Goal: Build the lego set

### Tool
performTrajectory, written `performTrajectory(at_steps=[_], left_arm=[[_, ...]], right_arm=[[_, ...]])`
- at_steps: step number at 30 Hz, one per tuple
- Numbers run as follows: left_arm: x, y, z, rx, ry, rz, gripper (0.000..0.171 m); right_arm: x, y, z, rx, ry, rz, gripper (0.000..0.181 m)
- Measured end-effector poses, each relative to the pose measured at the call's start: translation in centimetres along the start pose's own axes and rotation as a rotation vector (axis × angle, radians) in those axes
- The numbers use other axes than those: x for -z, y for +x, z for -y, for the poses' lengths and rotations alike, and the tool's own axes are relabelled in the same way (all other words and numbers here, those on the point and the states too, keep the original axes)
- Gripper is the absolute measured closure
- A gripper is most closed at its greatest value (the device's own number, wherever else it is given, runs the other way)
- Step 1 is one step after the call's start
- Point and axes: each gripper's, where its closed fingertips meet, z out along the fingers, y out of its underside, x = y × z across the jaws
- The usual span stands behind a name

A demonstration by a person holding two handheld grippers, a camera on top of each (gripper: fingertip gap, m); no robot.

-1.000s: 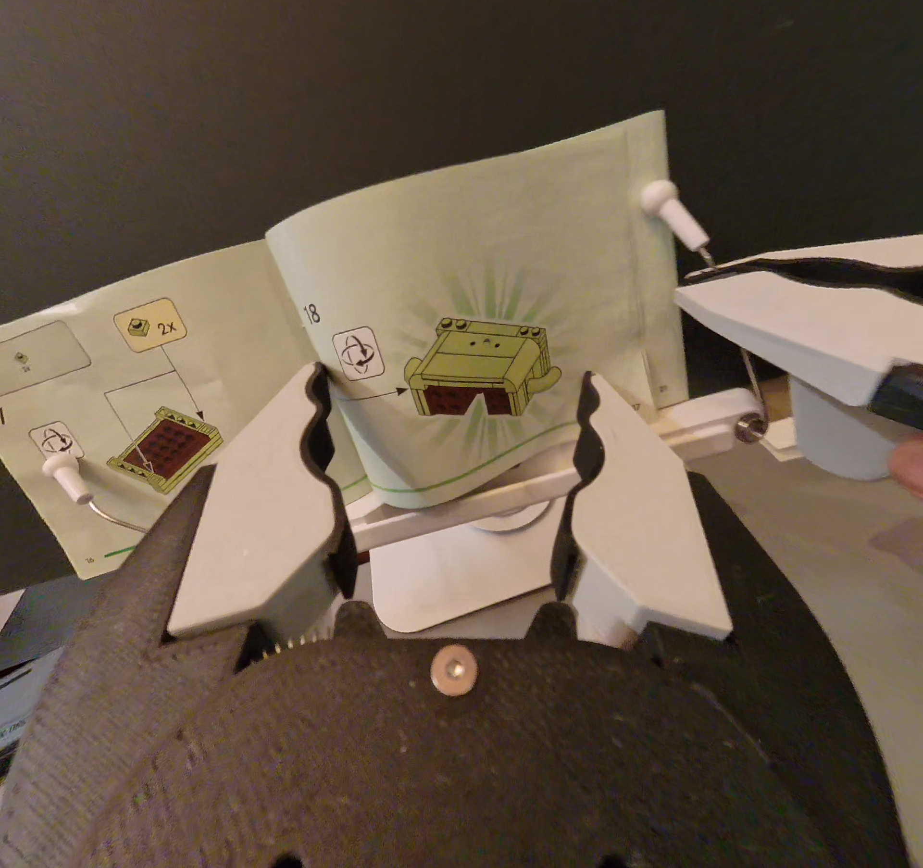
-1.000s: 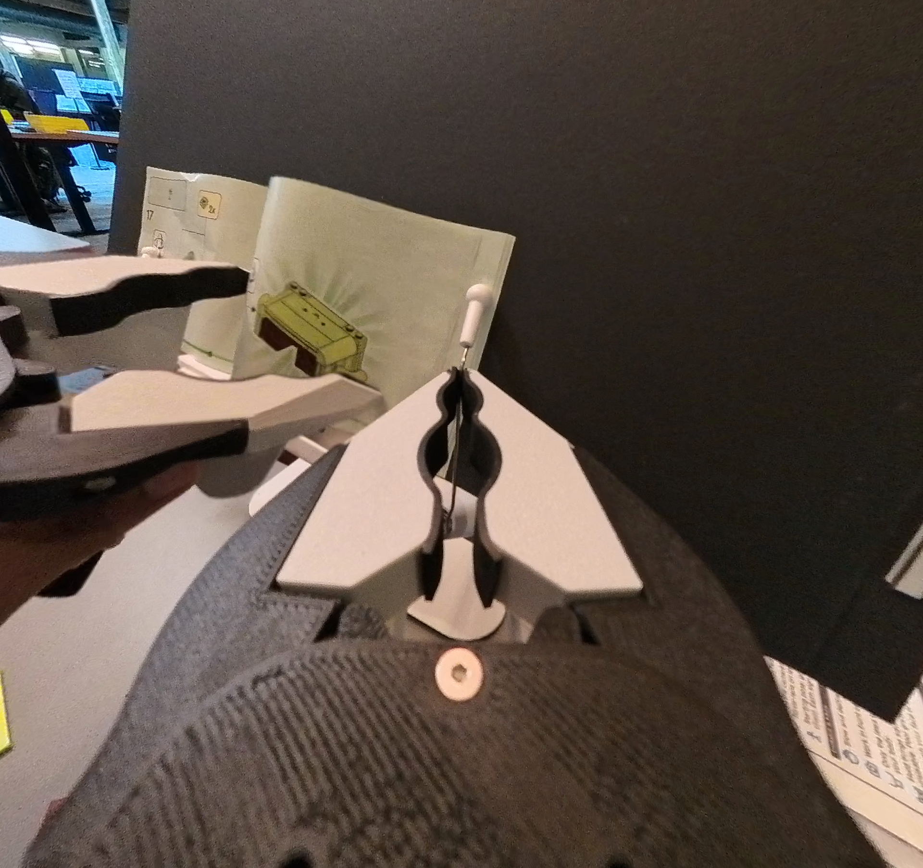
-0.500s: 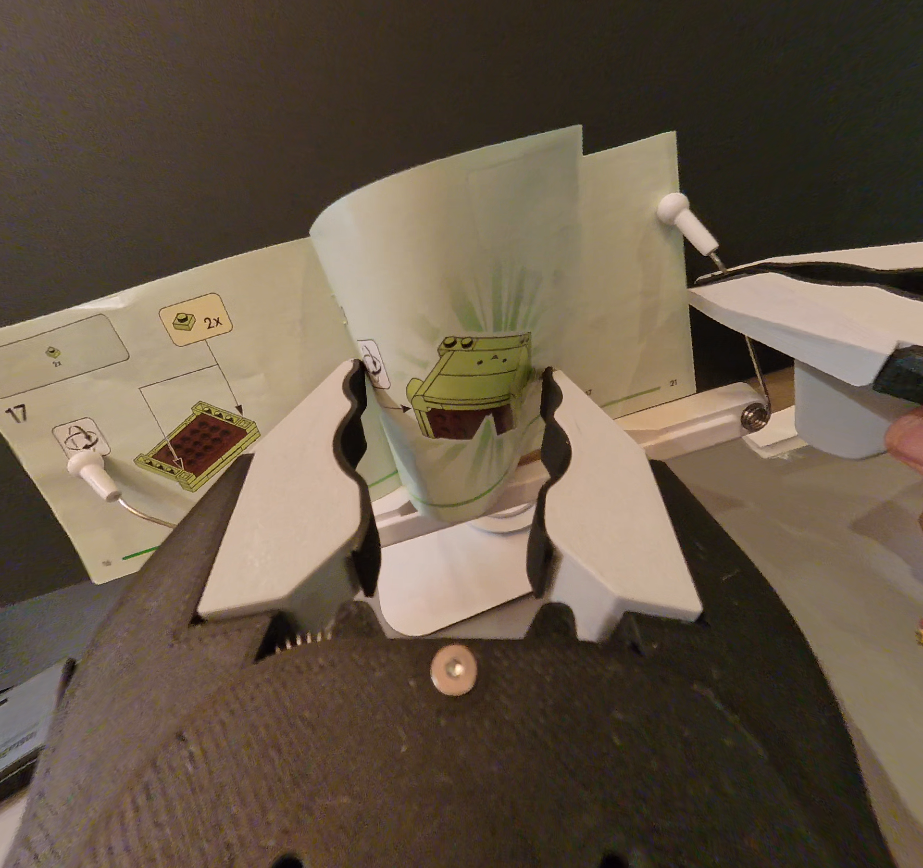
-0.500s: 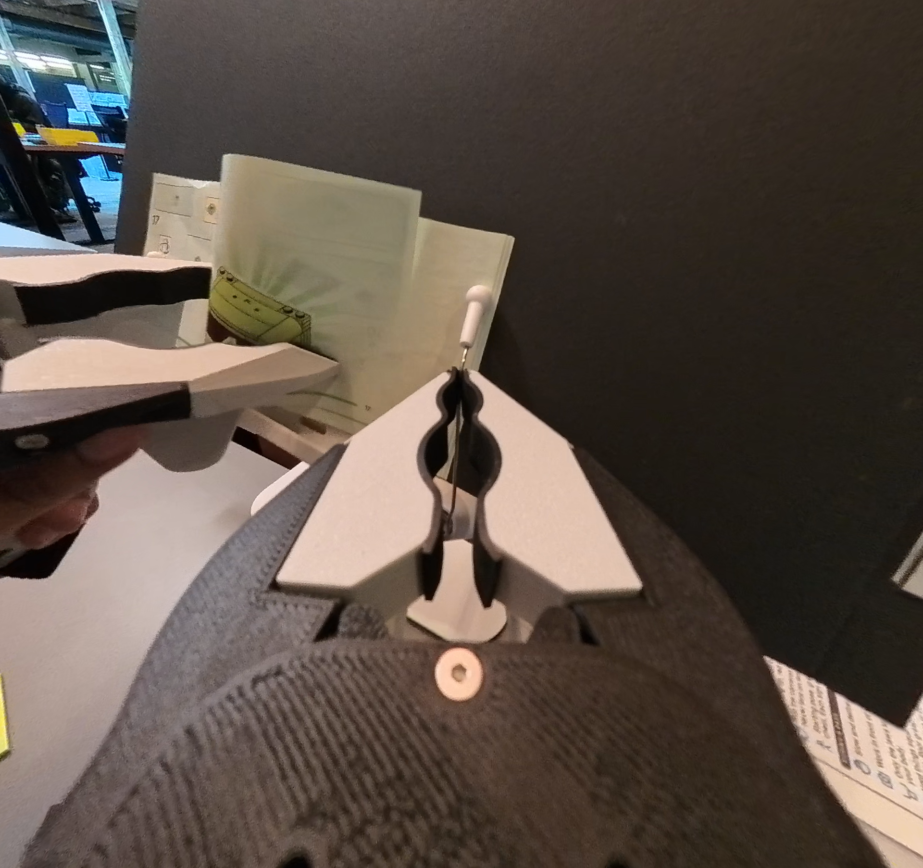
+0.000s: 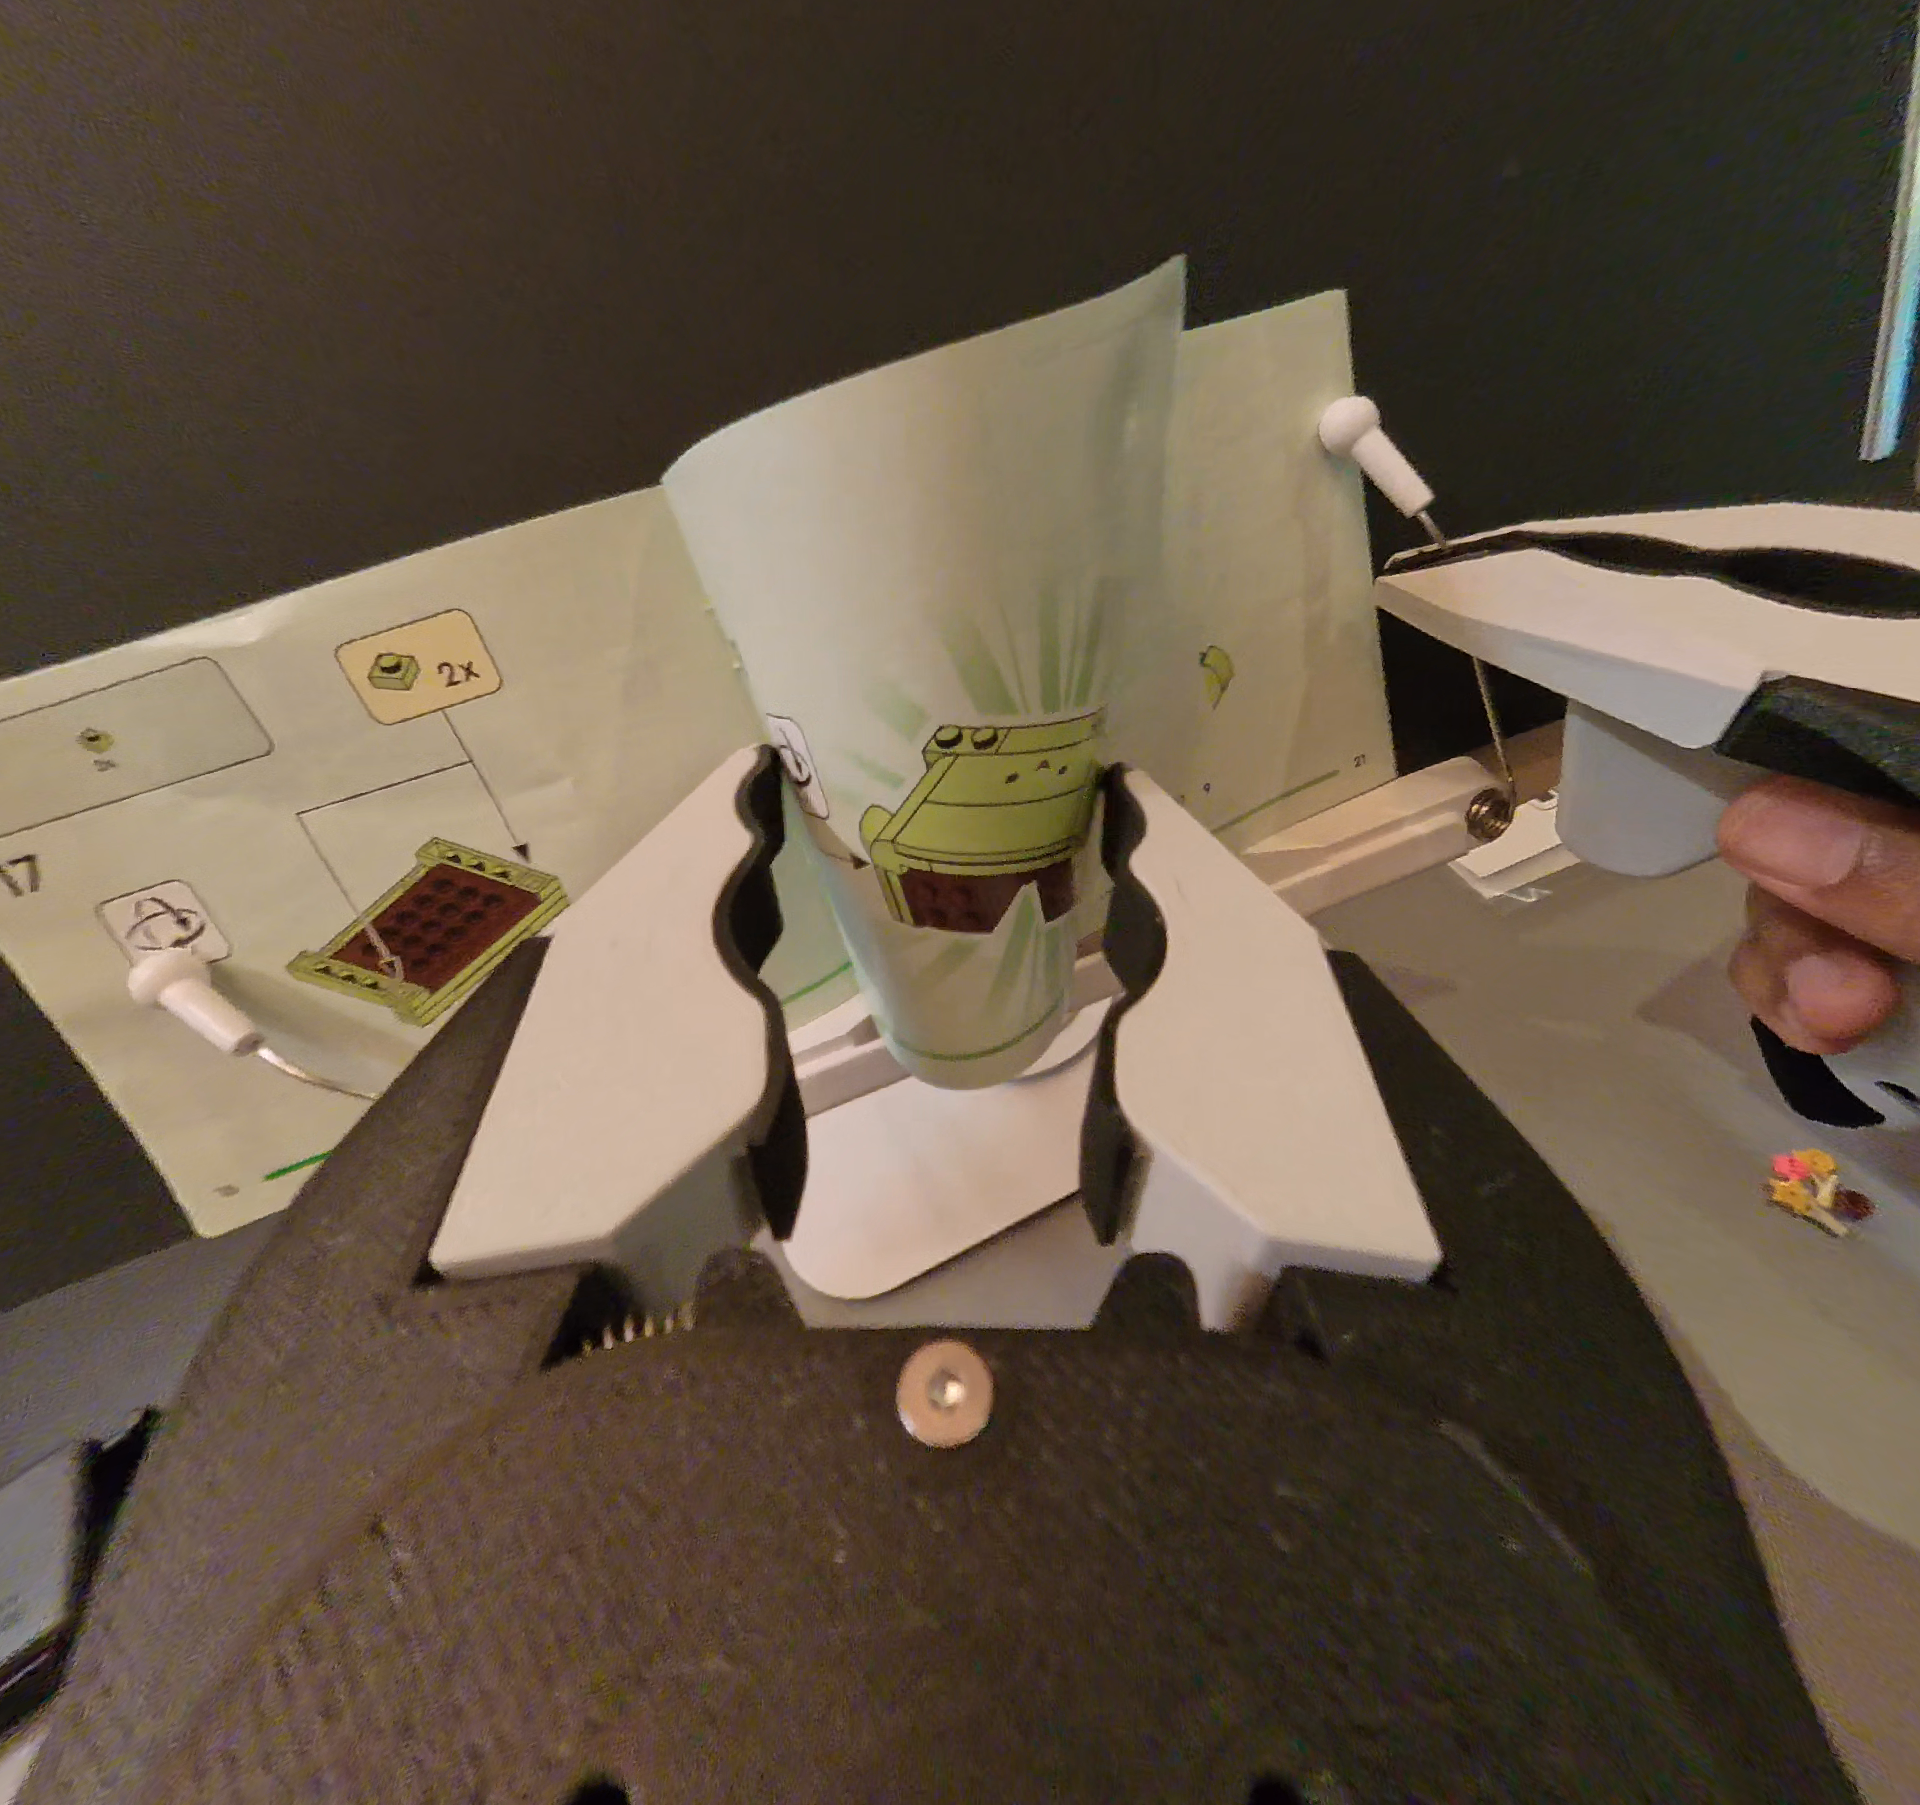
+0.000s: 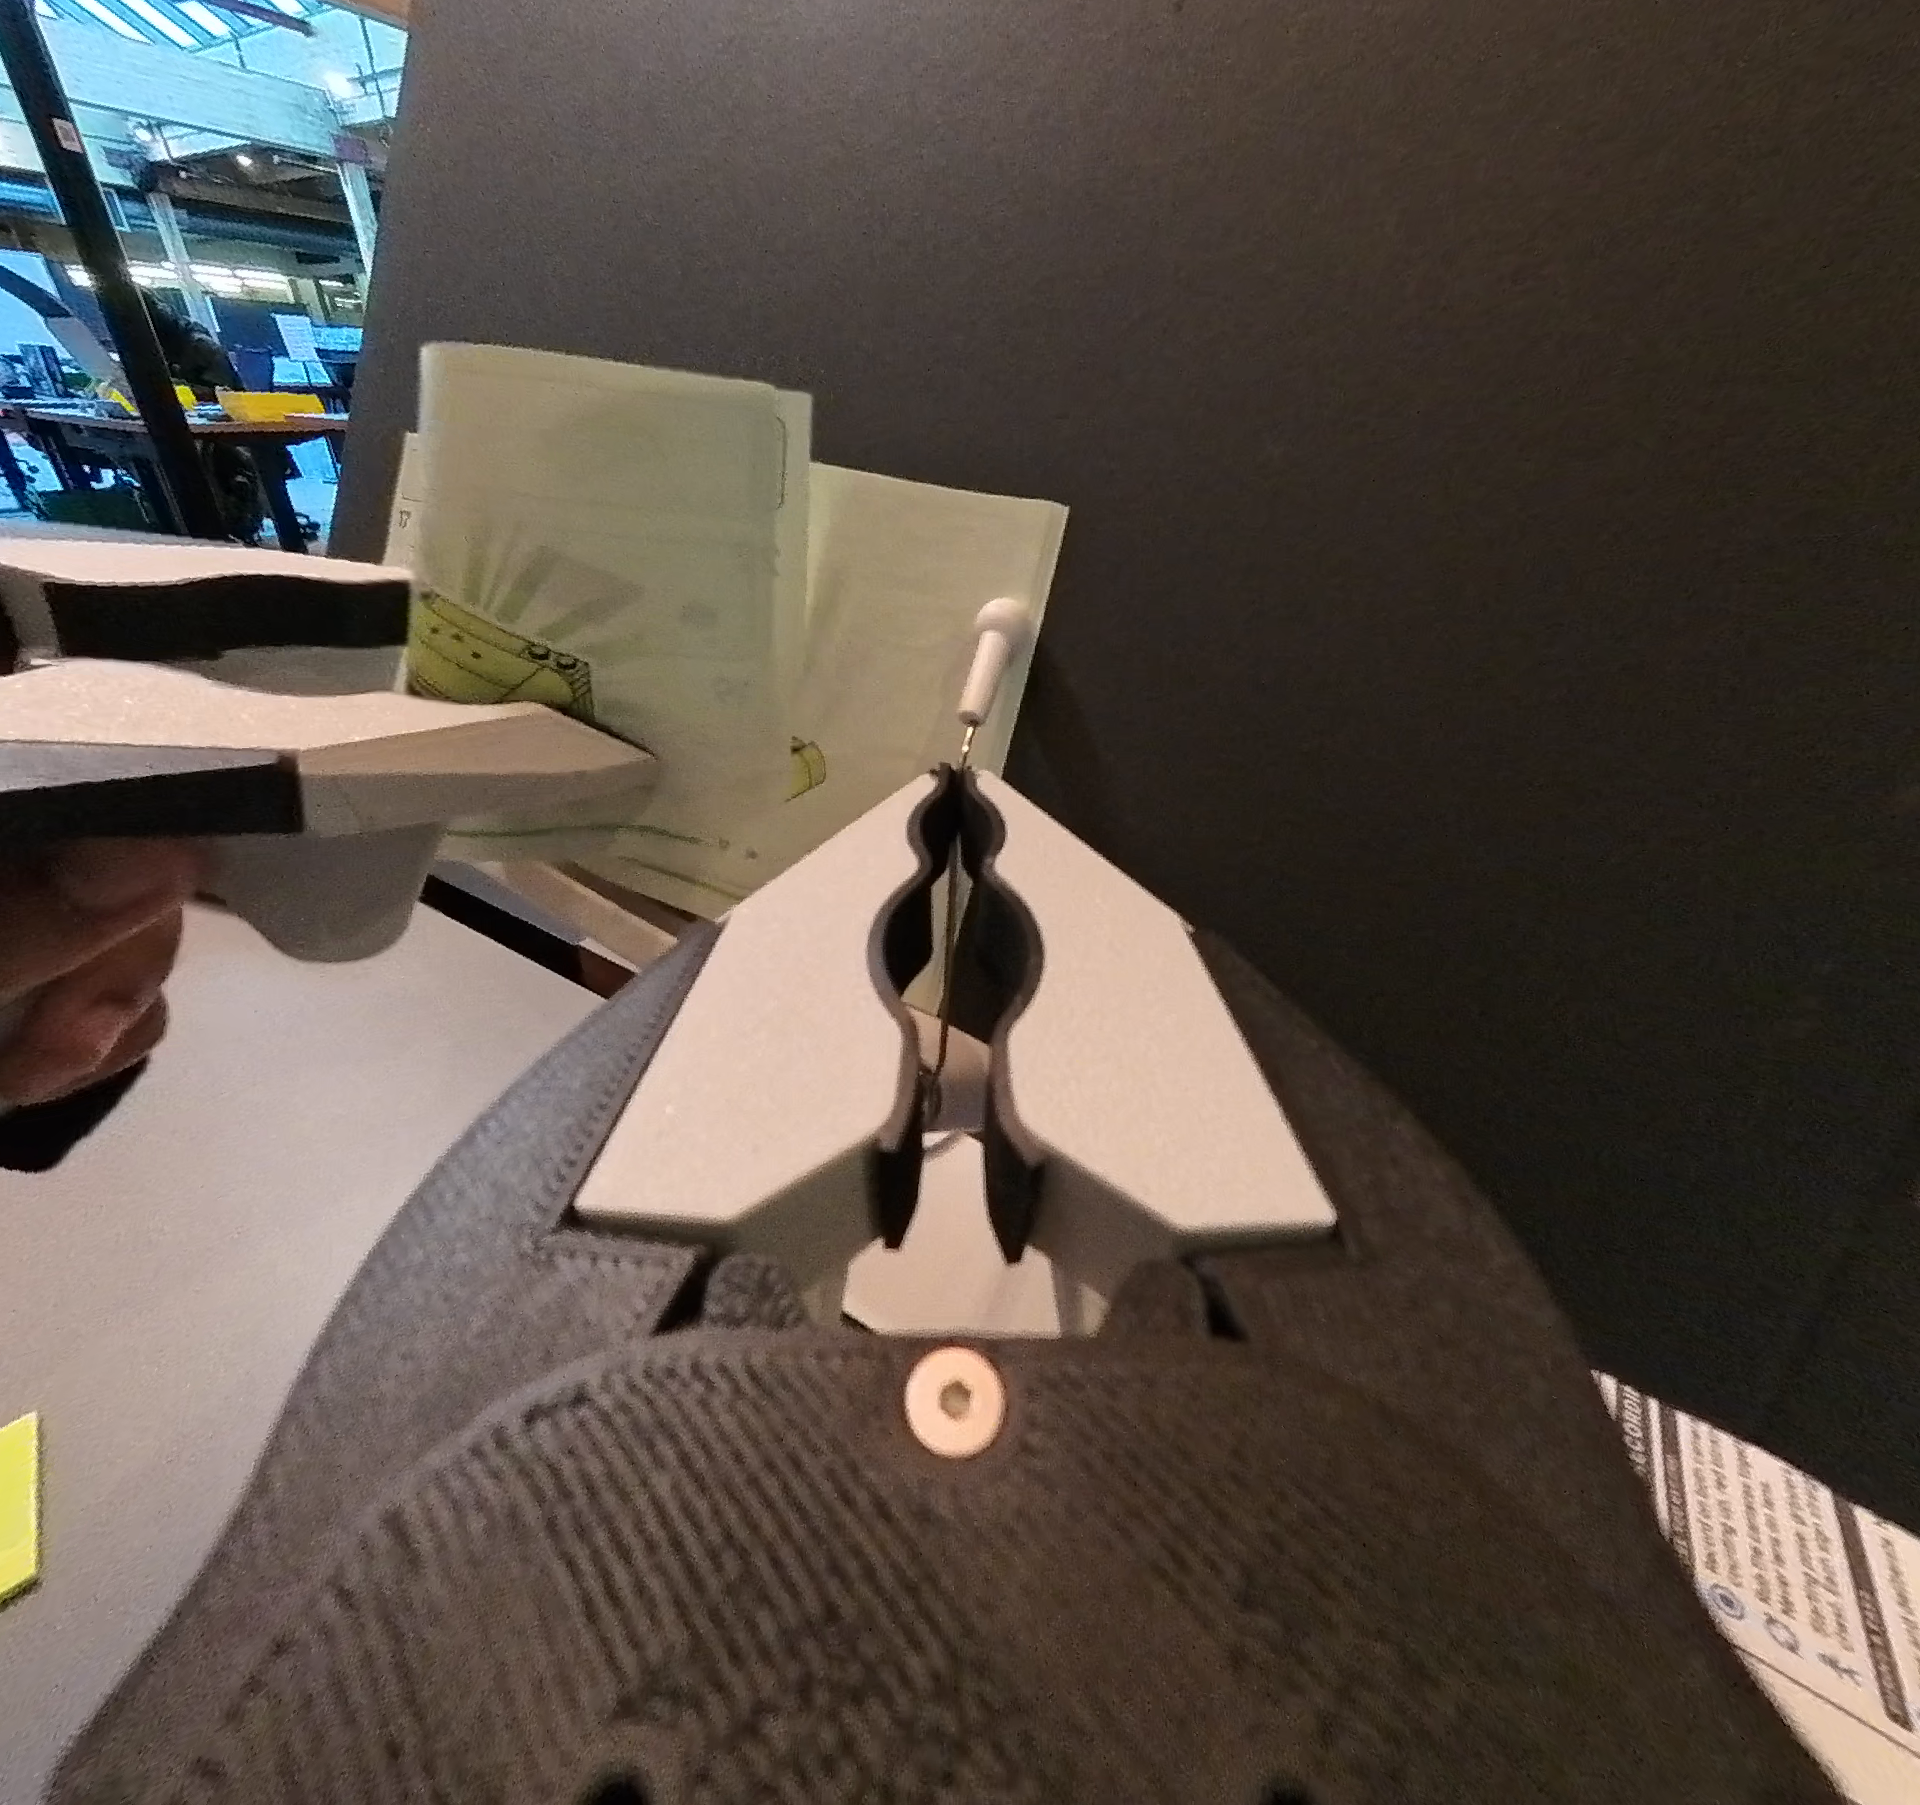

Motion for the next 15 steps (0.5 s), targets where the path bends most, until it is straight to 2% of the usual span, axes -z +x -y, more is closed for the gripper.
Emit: performTrajectory(at_steps=[3,5,7,10,15], left_arm=[[0.2,-0.2,0.1,0.004,-0.008,-0.004,0.118],[0.3,-0.2,0.1,0.011,-0.008,-0.016,0.117],[0.4,-0.2,0.1,0.018,-0.005,-0.032,0.117],[0.6,0.0,0.1,0.016,-0.006,-0.060,0.114],[1.1,0.3,-0.3,-0.017,-0.019,-0.109,0.113]], right_arm=[[0.0,0.2,0.0,-0.030,-0.016,-0.022,0.181],[0.3,0.5,1.2,-0.008,0.012,-0.063,0.155],[0.9,-0.1,3.1,0.081,0.072,-0.077,0.152],[0.6,-3.0,4.1,0.136,0.096,0.001,0.158],[-1.1,-6.0,2.3,0.046,0.029,0.146,0.140]])
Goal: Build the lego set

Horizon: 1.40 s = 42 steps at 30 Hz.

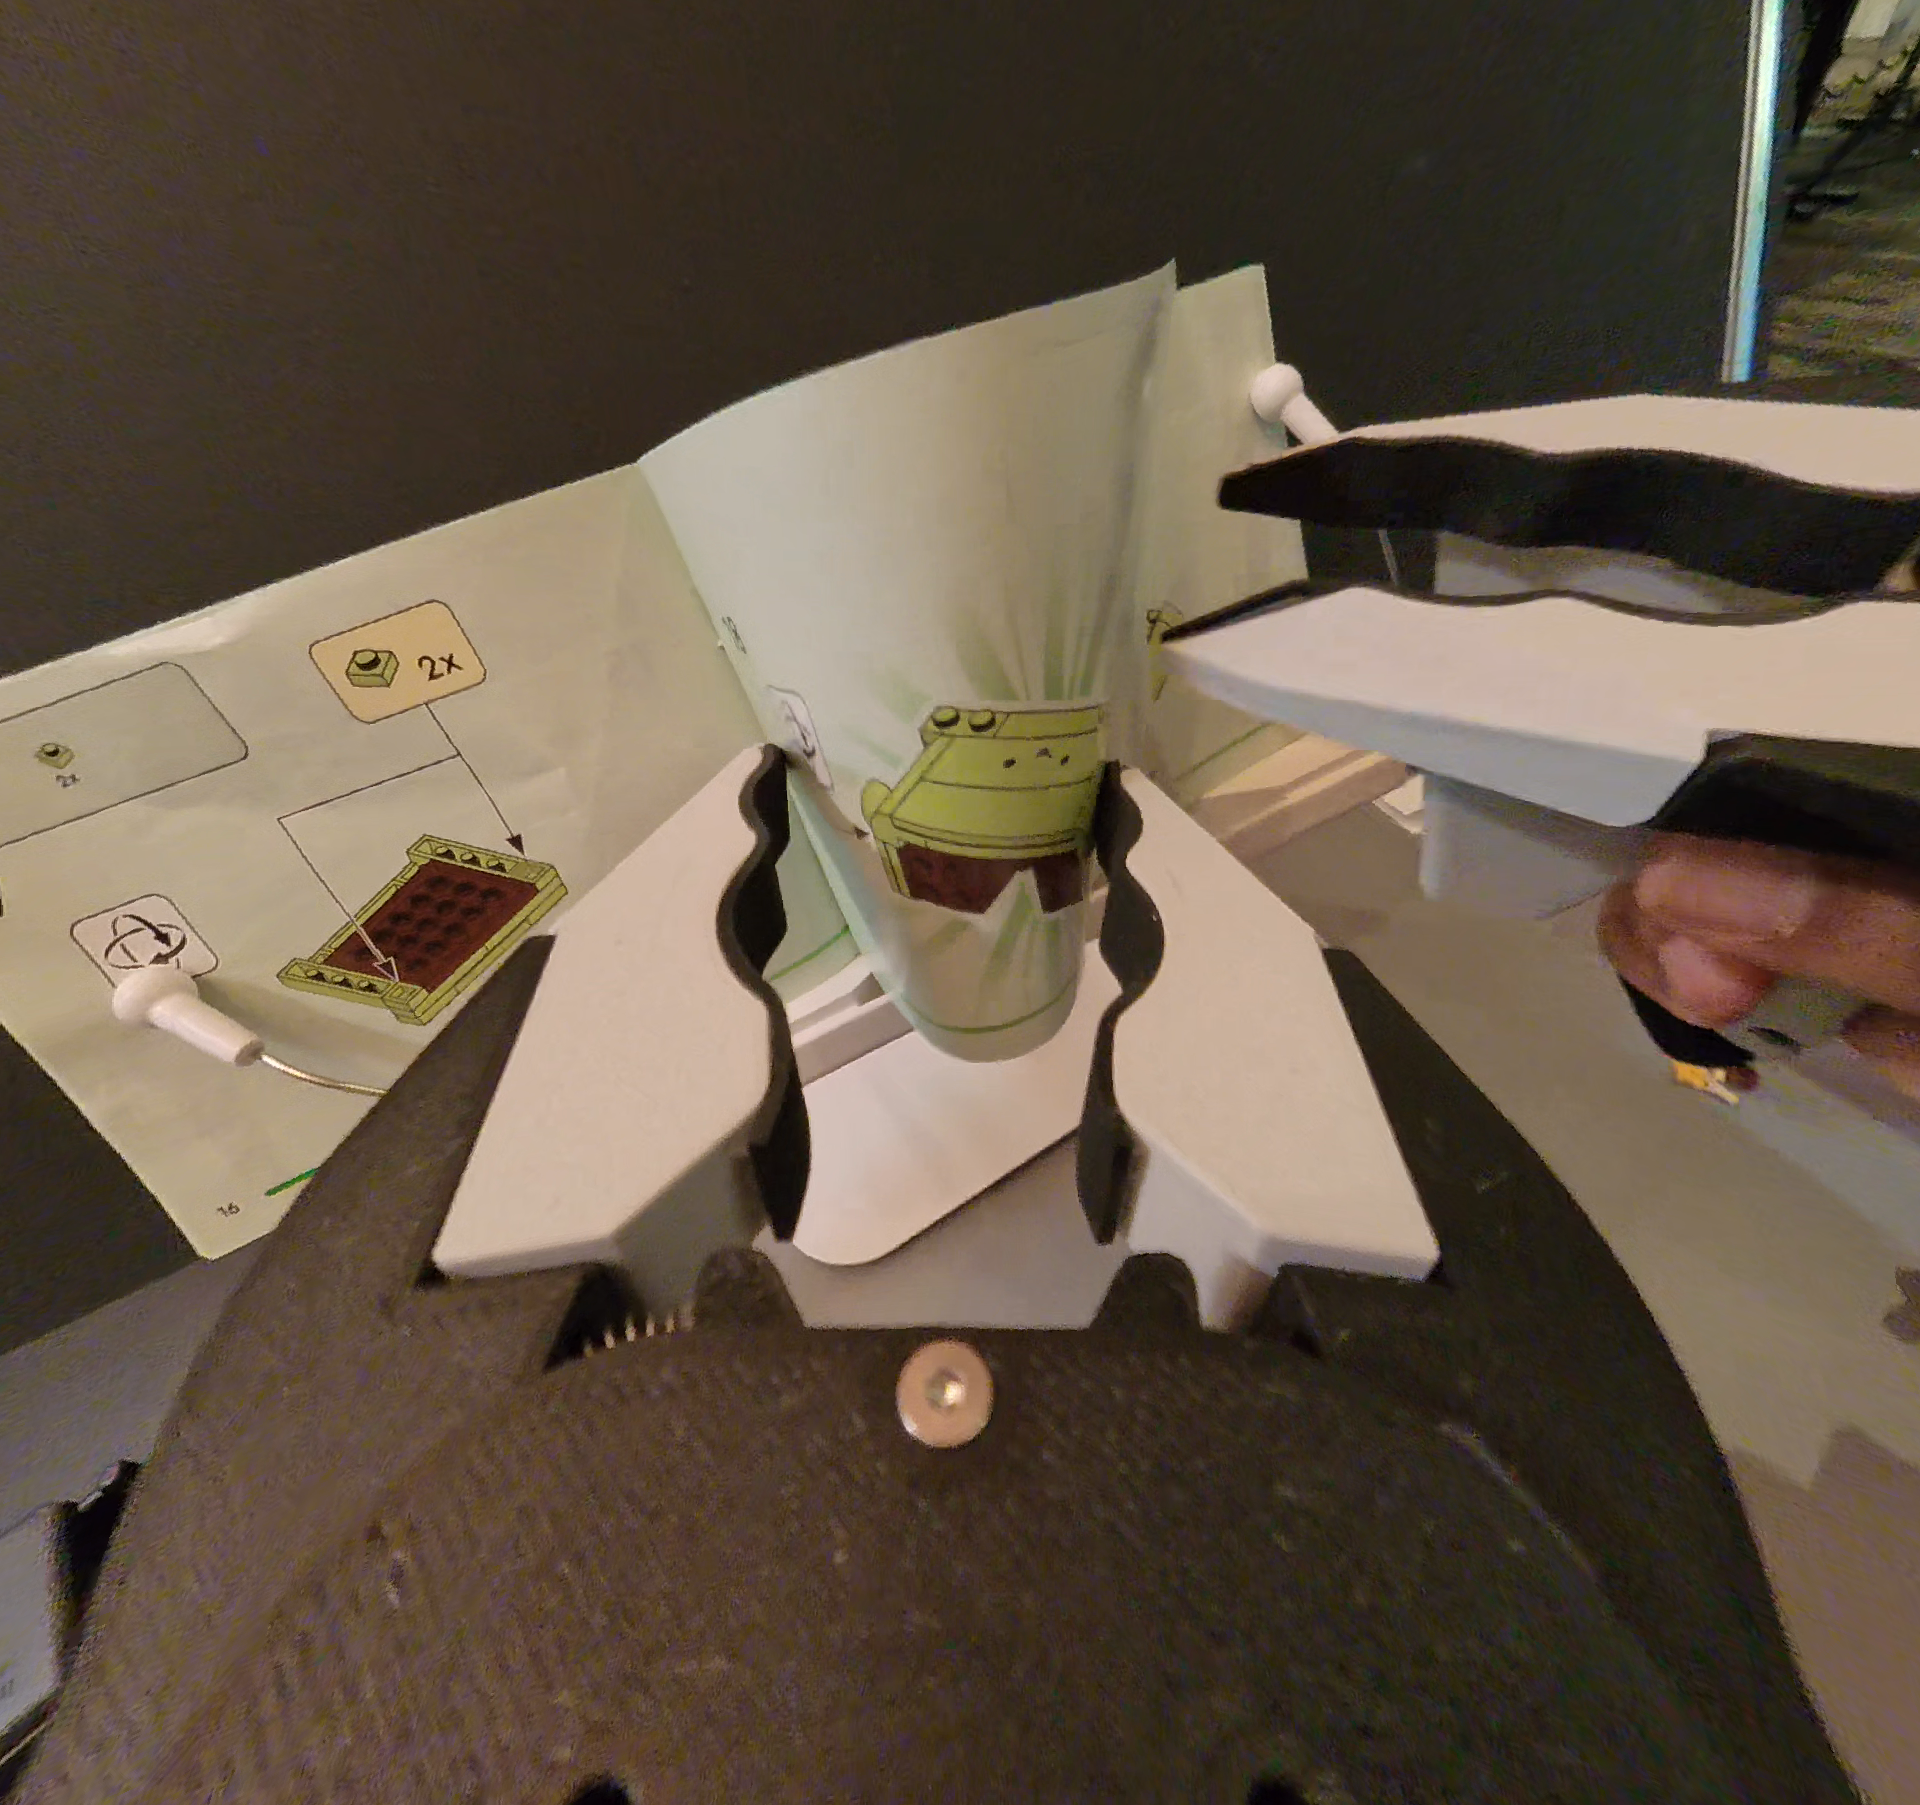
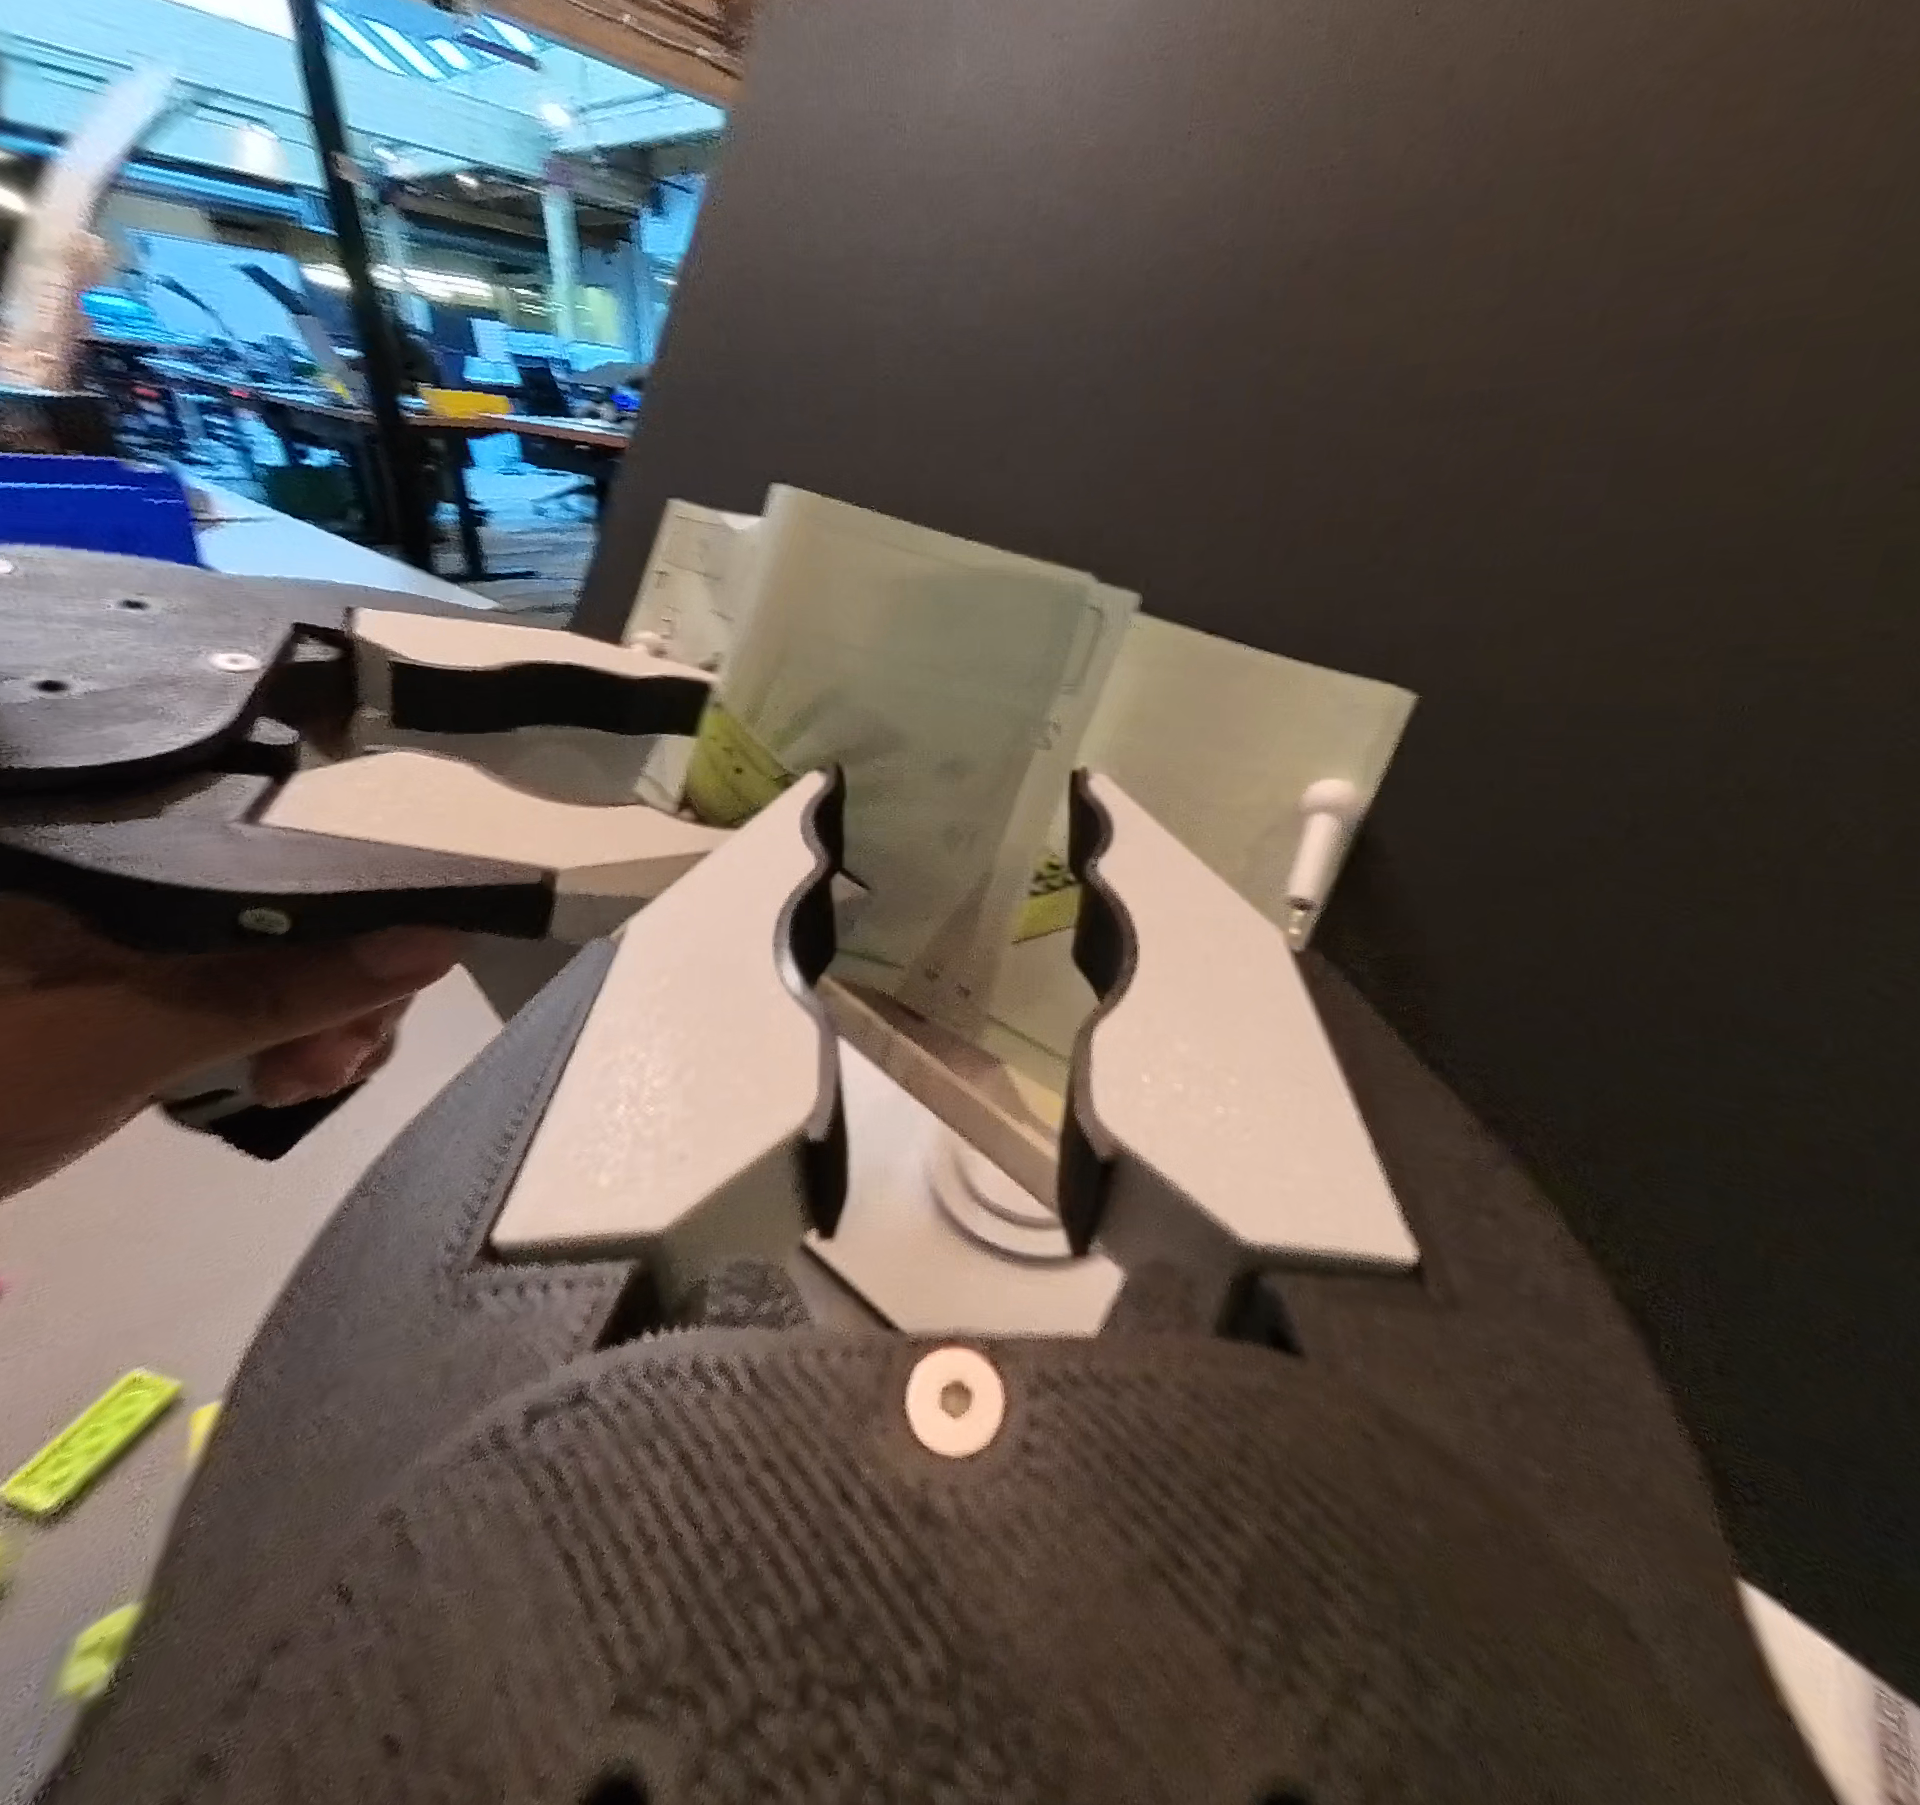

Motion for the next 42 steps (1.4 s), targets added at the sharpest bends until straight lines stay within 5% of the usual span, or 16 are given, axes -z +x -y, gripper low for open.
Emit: performTrajectory(at_steps=[6,14,20,22,25,29,31,33,42], left_arm=[[0.9,-0.7,-0.9,0.004,-0.008,-0.036,0.131],[1.8,-0.2,-0.2,0.127,0.052,-0.174,0.130],[2.4,-0.9,-0.1,0.208,0.082,-0.220,0.130],[2.6,-0.9,0.0,0.229,0.087,-0.242,0.131],[2.7,-0.8,0.1,0.235,0.087,-0.261,0.135],[3.0,0.0,0.1,0.225,0.089,-0.331,0.136],[3.1,0.2,-0.1,0.208,0.078,-0.344,0.136],[3.0,-0.4,-0.3,0.205,0.067,-0.305,0.137],[3.4,-1.5,-0.5,0.297,0.081,-0.293,0.138]], right_arm=[[0.0,-0.1,0.1,-0.116,0.026,0.067,0.140],[-0.7,-1.2,-1.1,-0.161,-0.022,0.117,0.138],[-0.6,-3.0,-1.1,-0.191,-0.011,0.241,0.181],[-0.5,-2.4,-1.0,-0.199,0.000,0.210,0.181],[-0.5,-0.9,-0.4,-0.226,0.036,0.131,0.138],[-0.4,-1.9,0.7,-0.307,0.087,0.227,0.130],[-0.5,-2.8,0.6,-0.296,0.069,0.282,0.145],[-0.4,-3.1,0.1,-0.243,0.038,0.292,0.180],[0.0,-3.3,0.1,-0.257,0.023,0.335,0.181]])
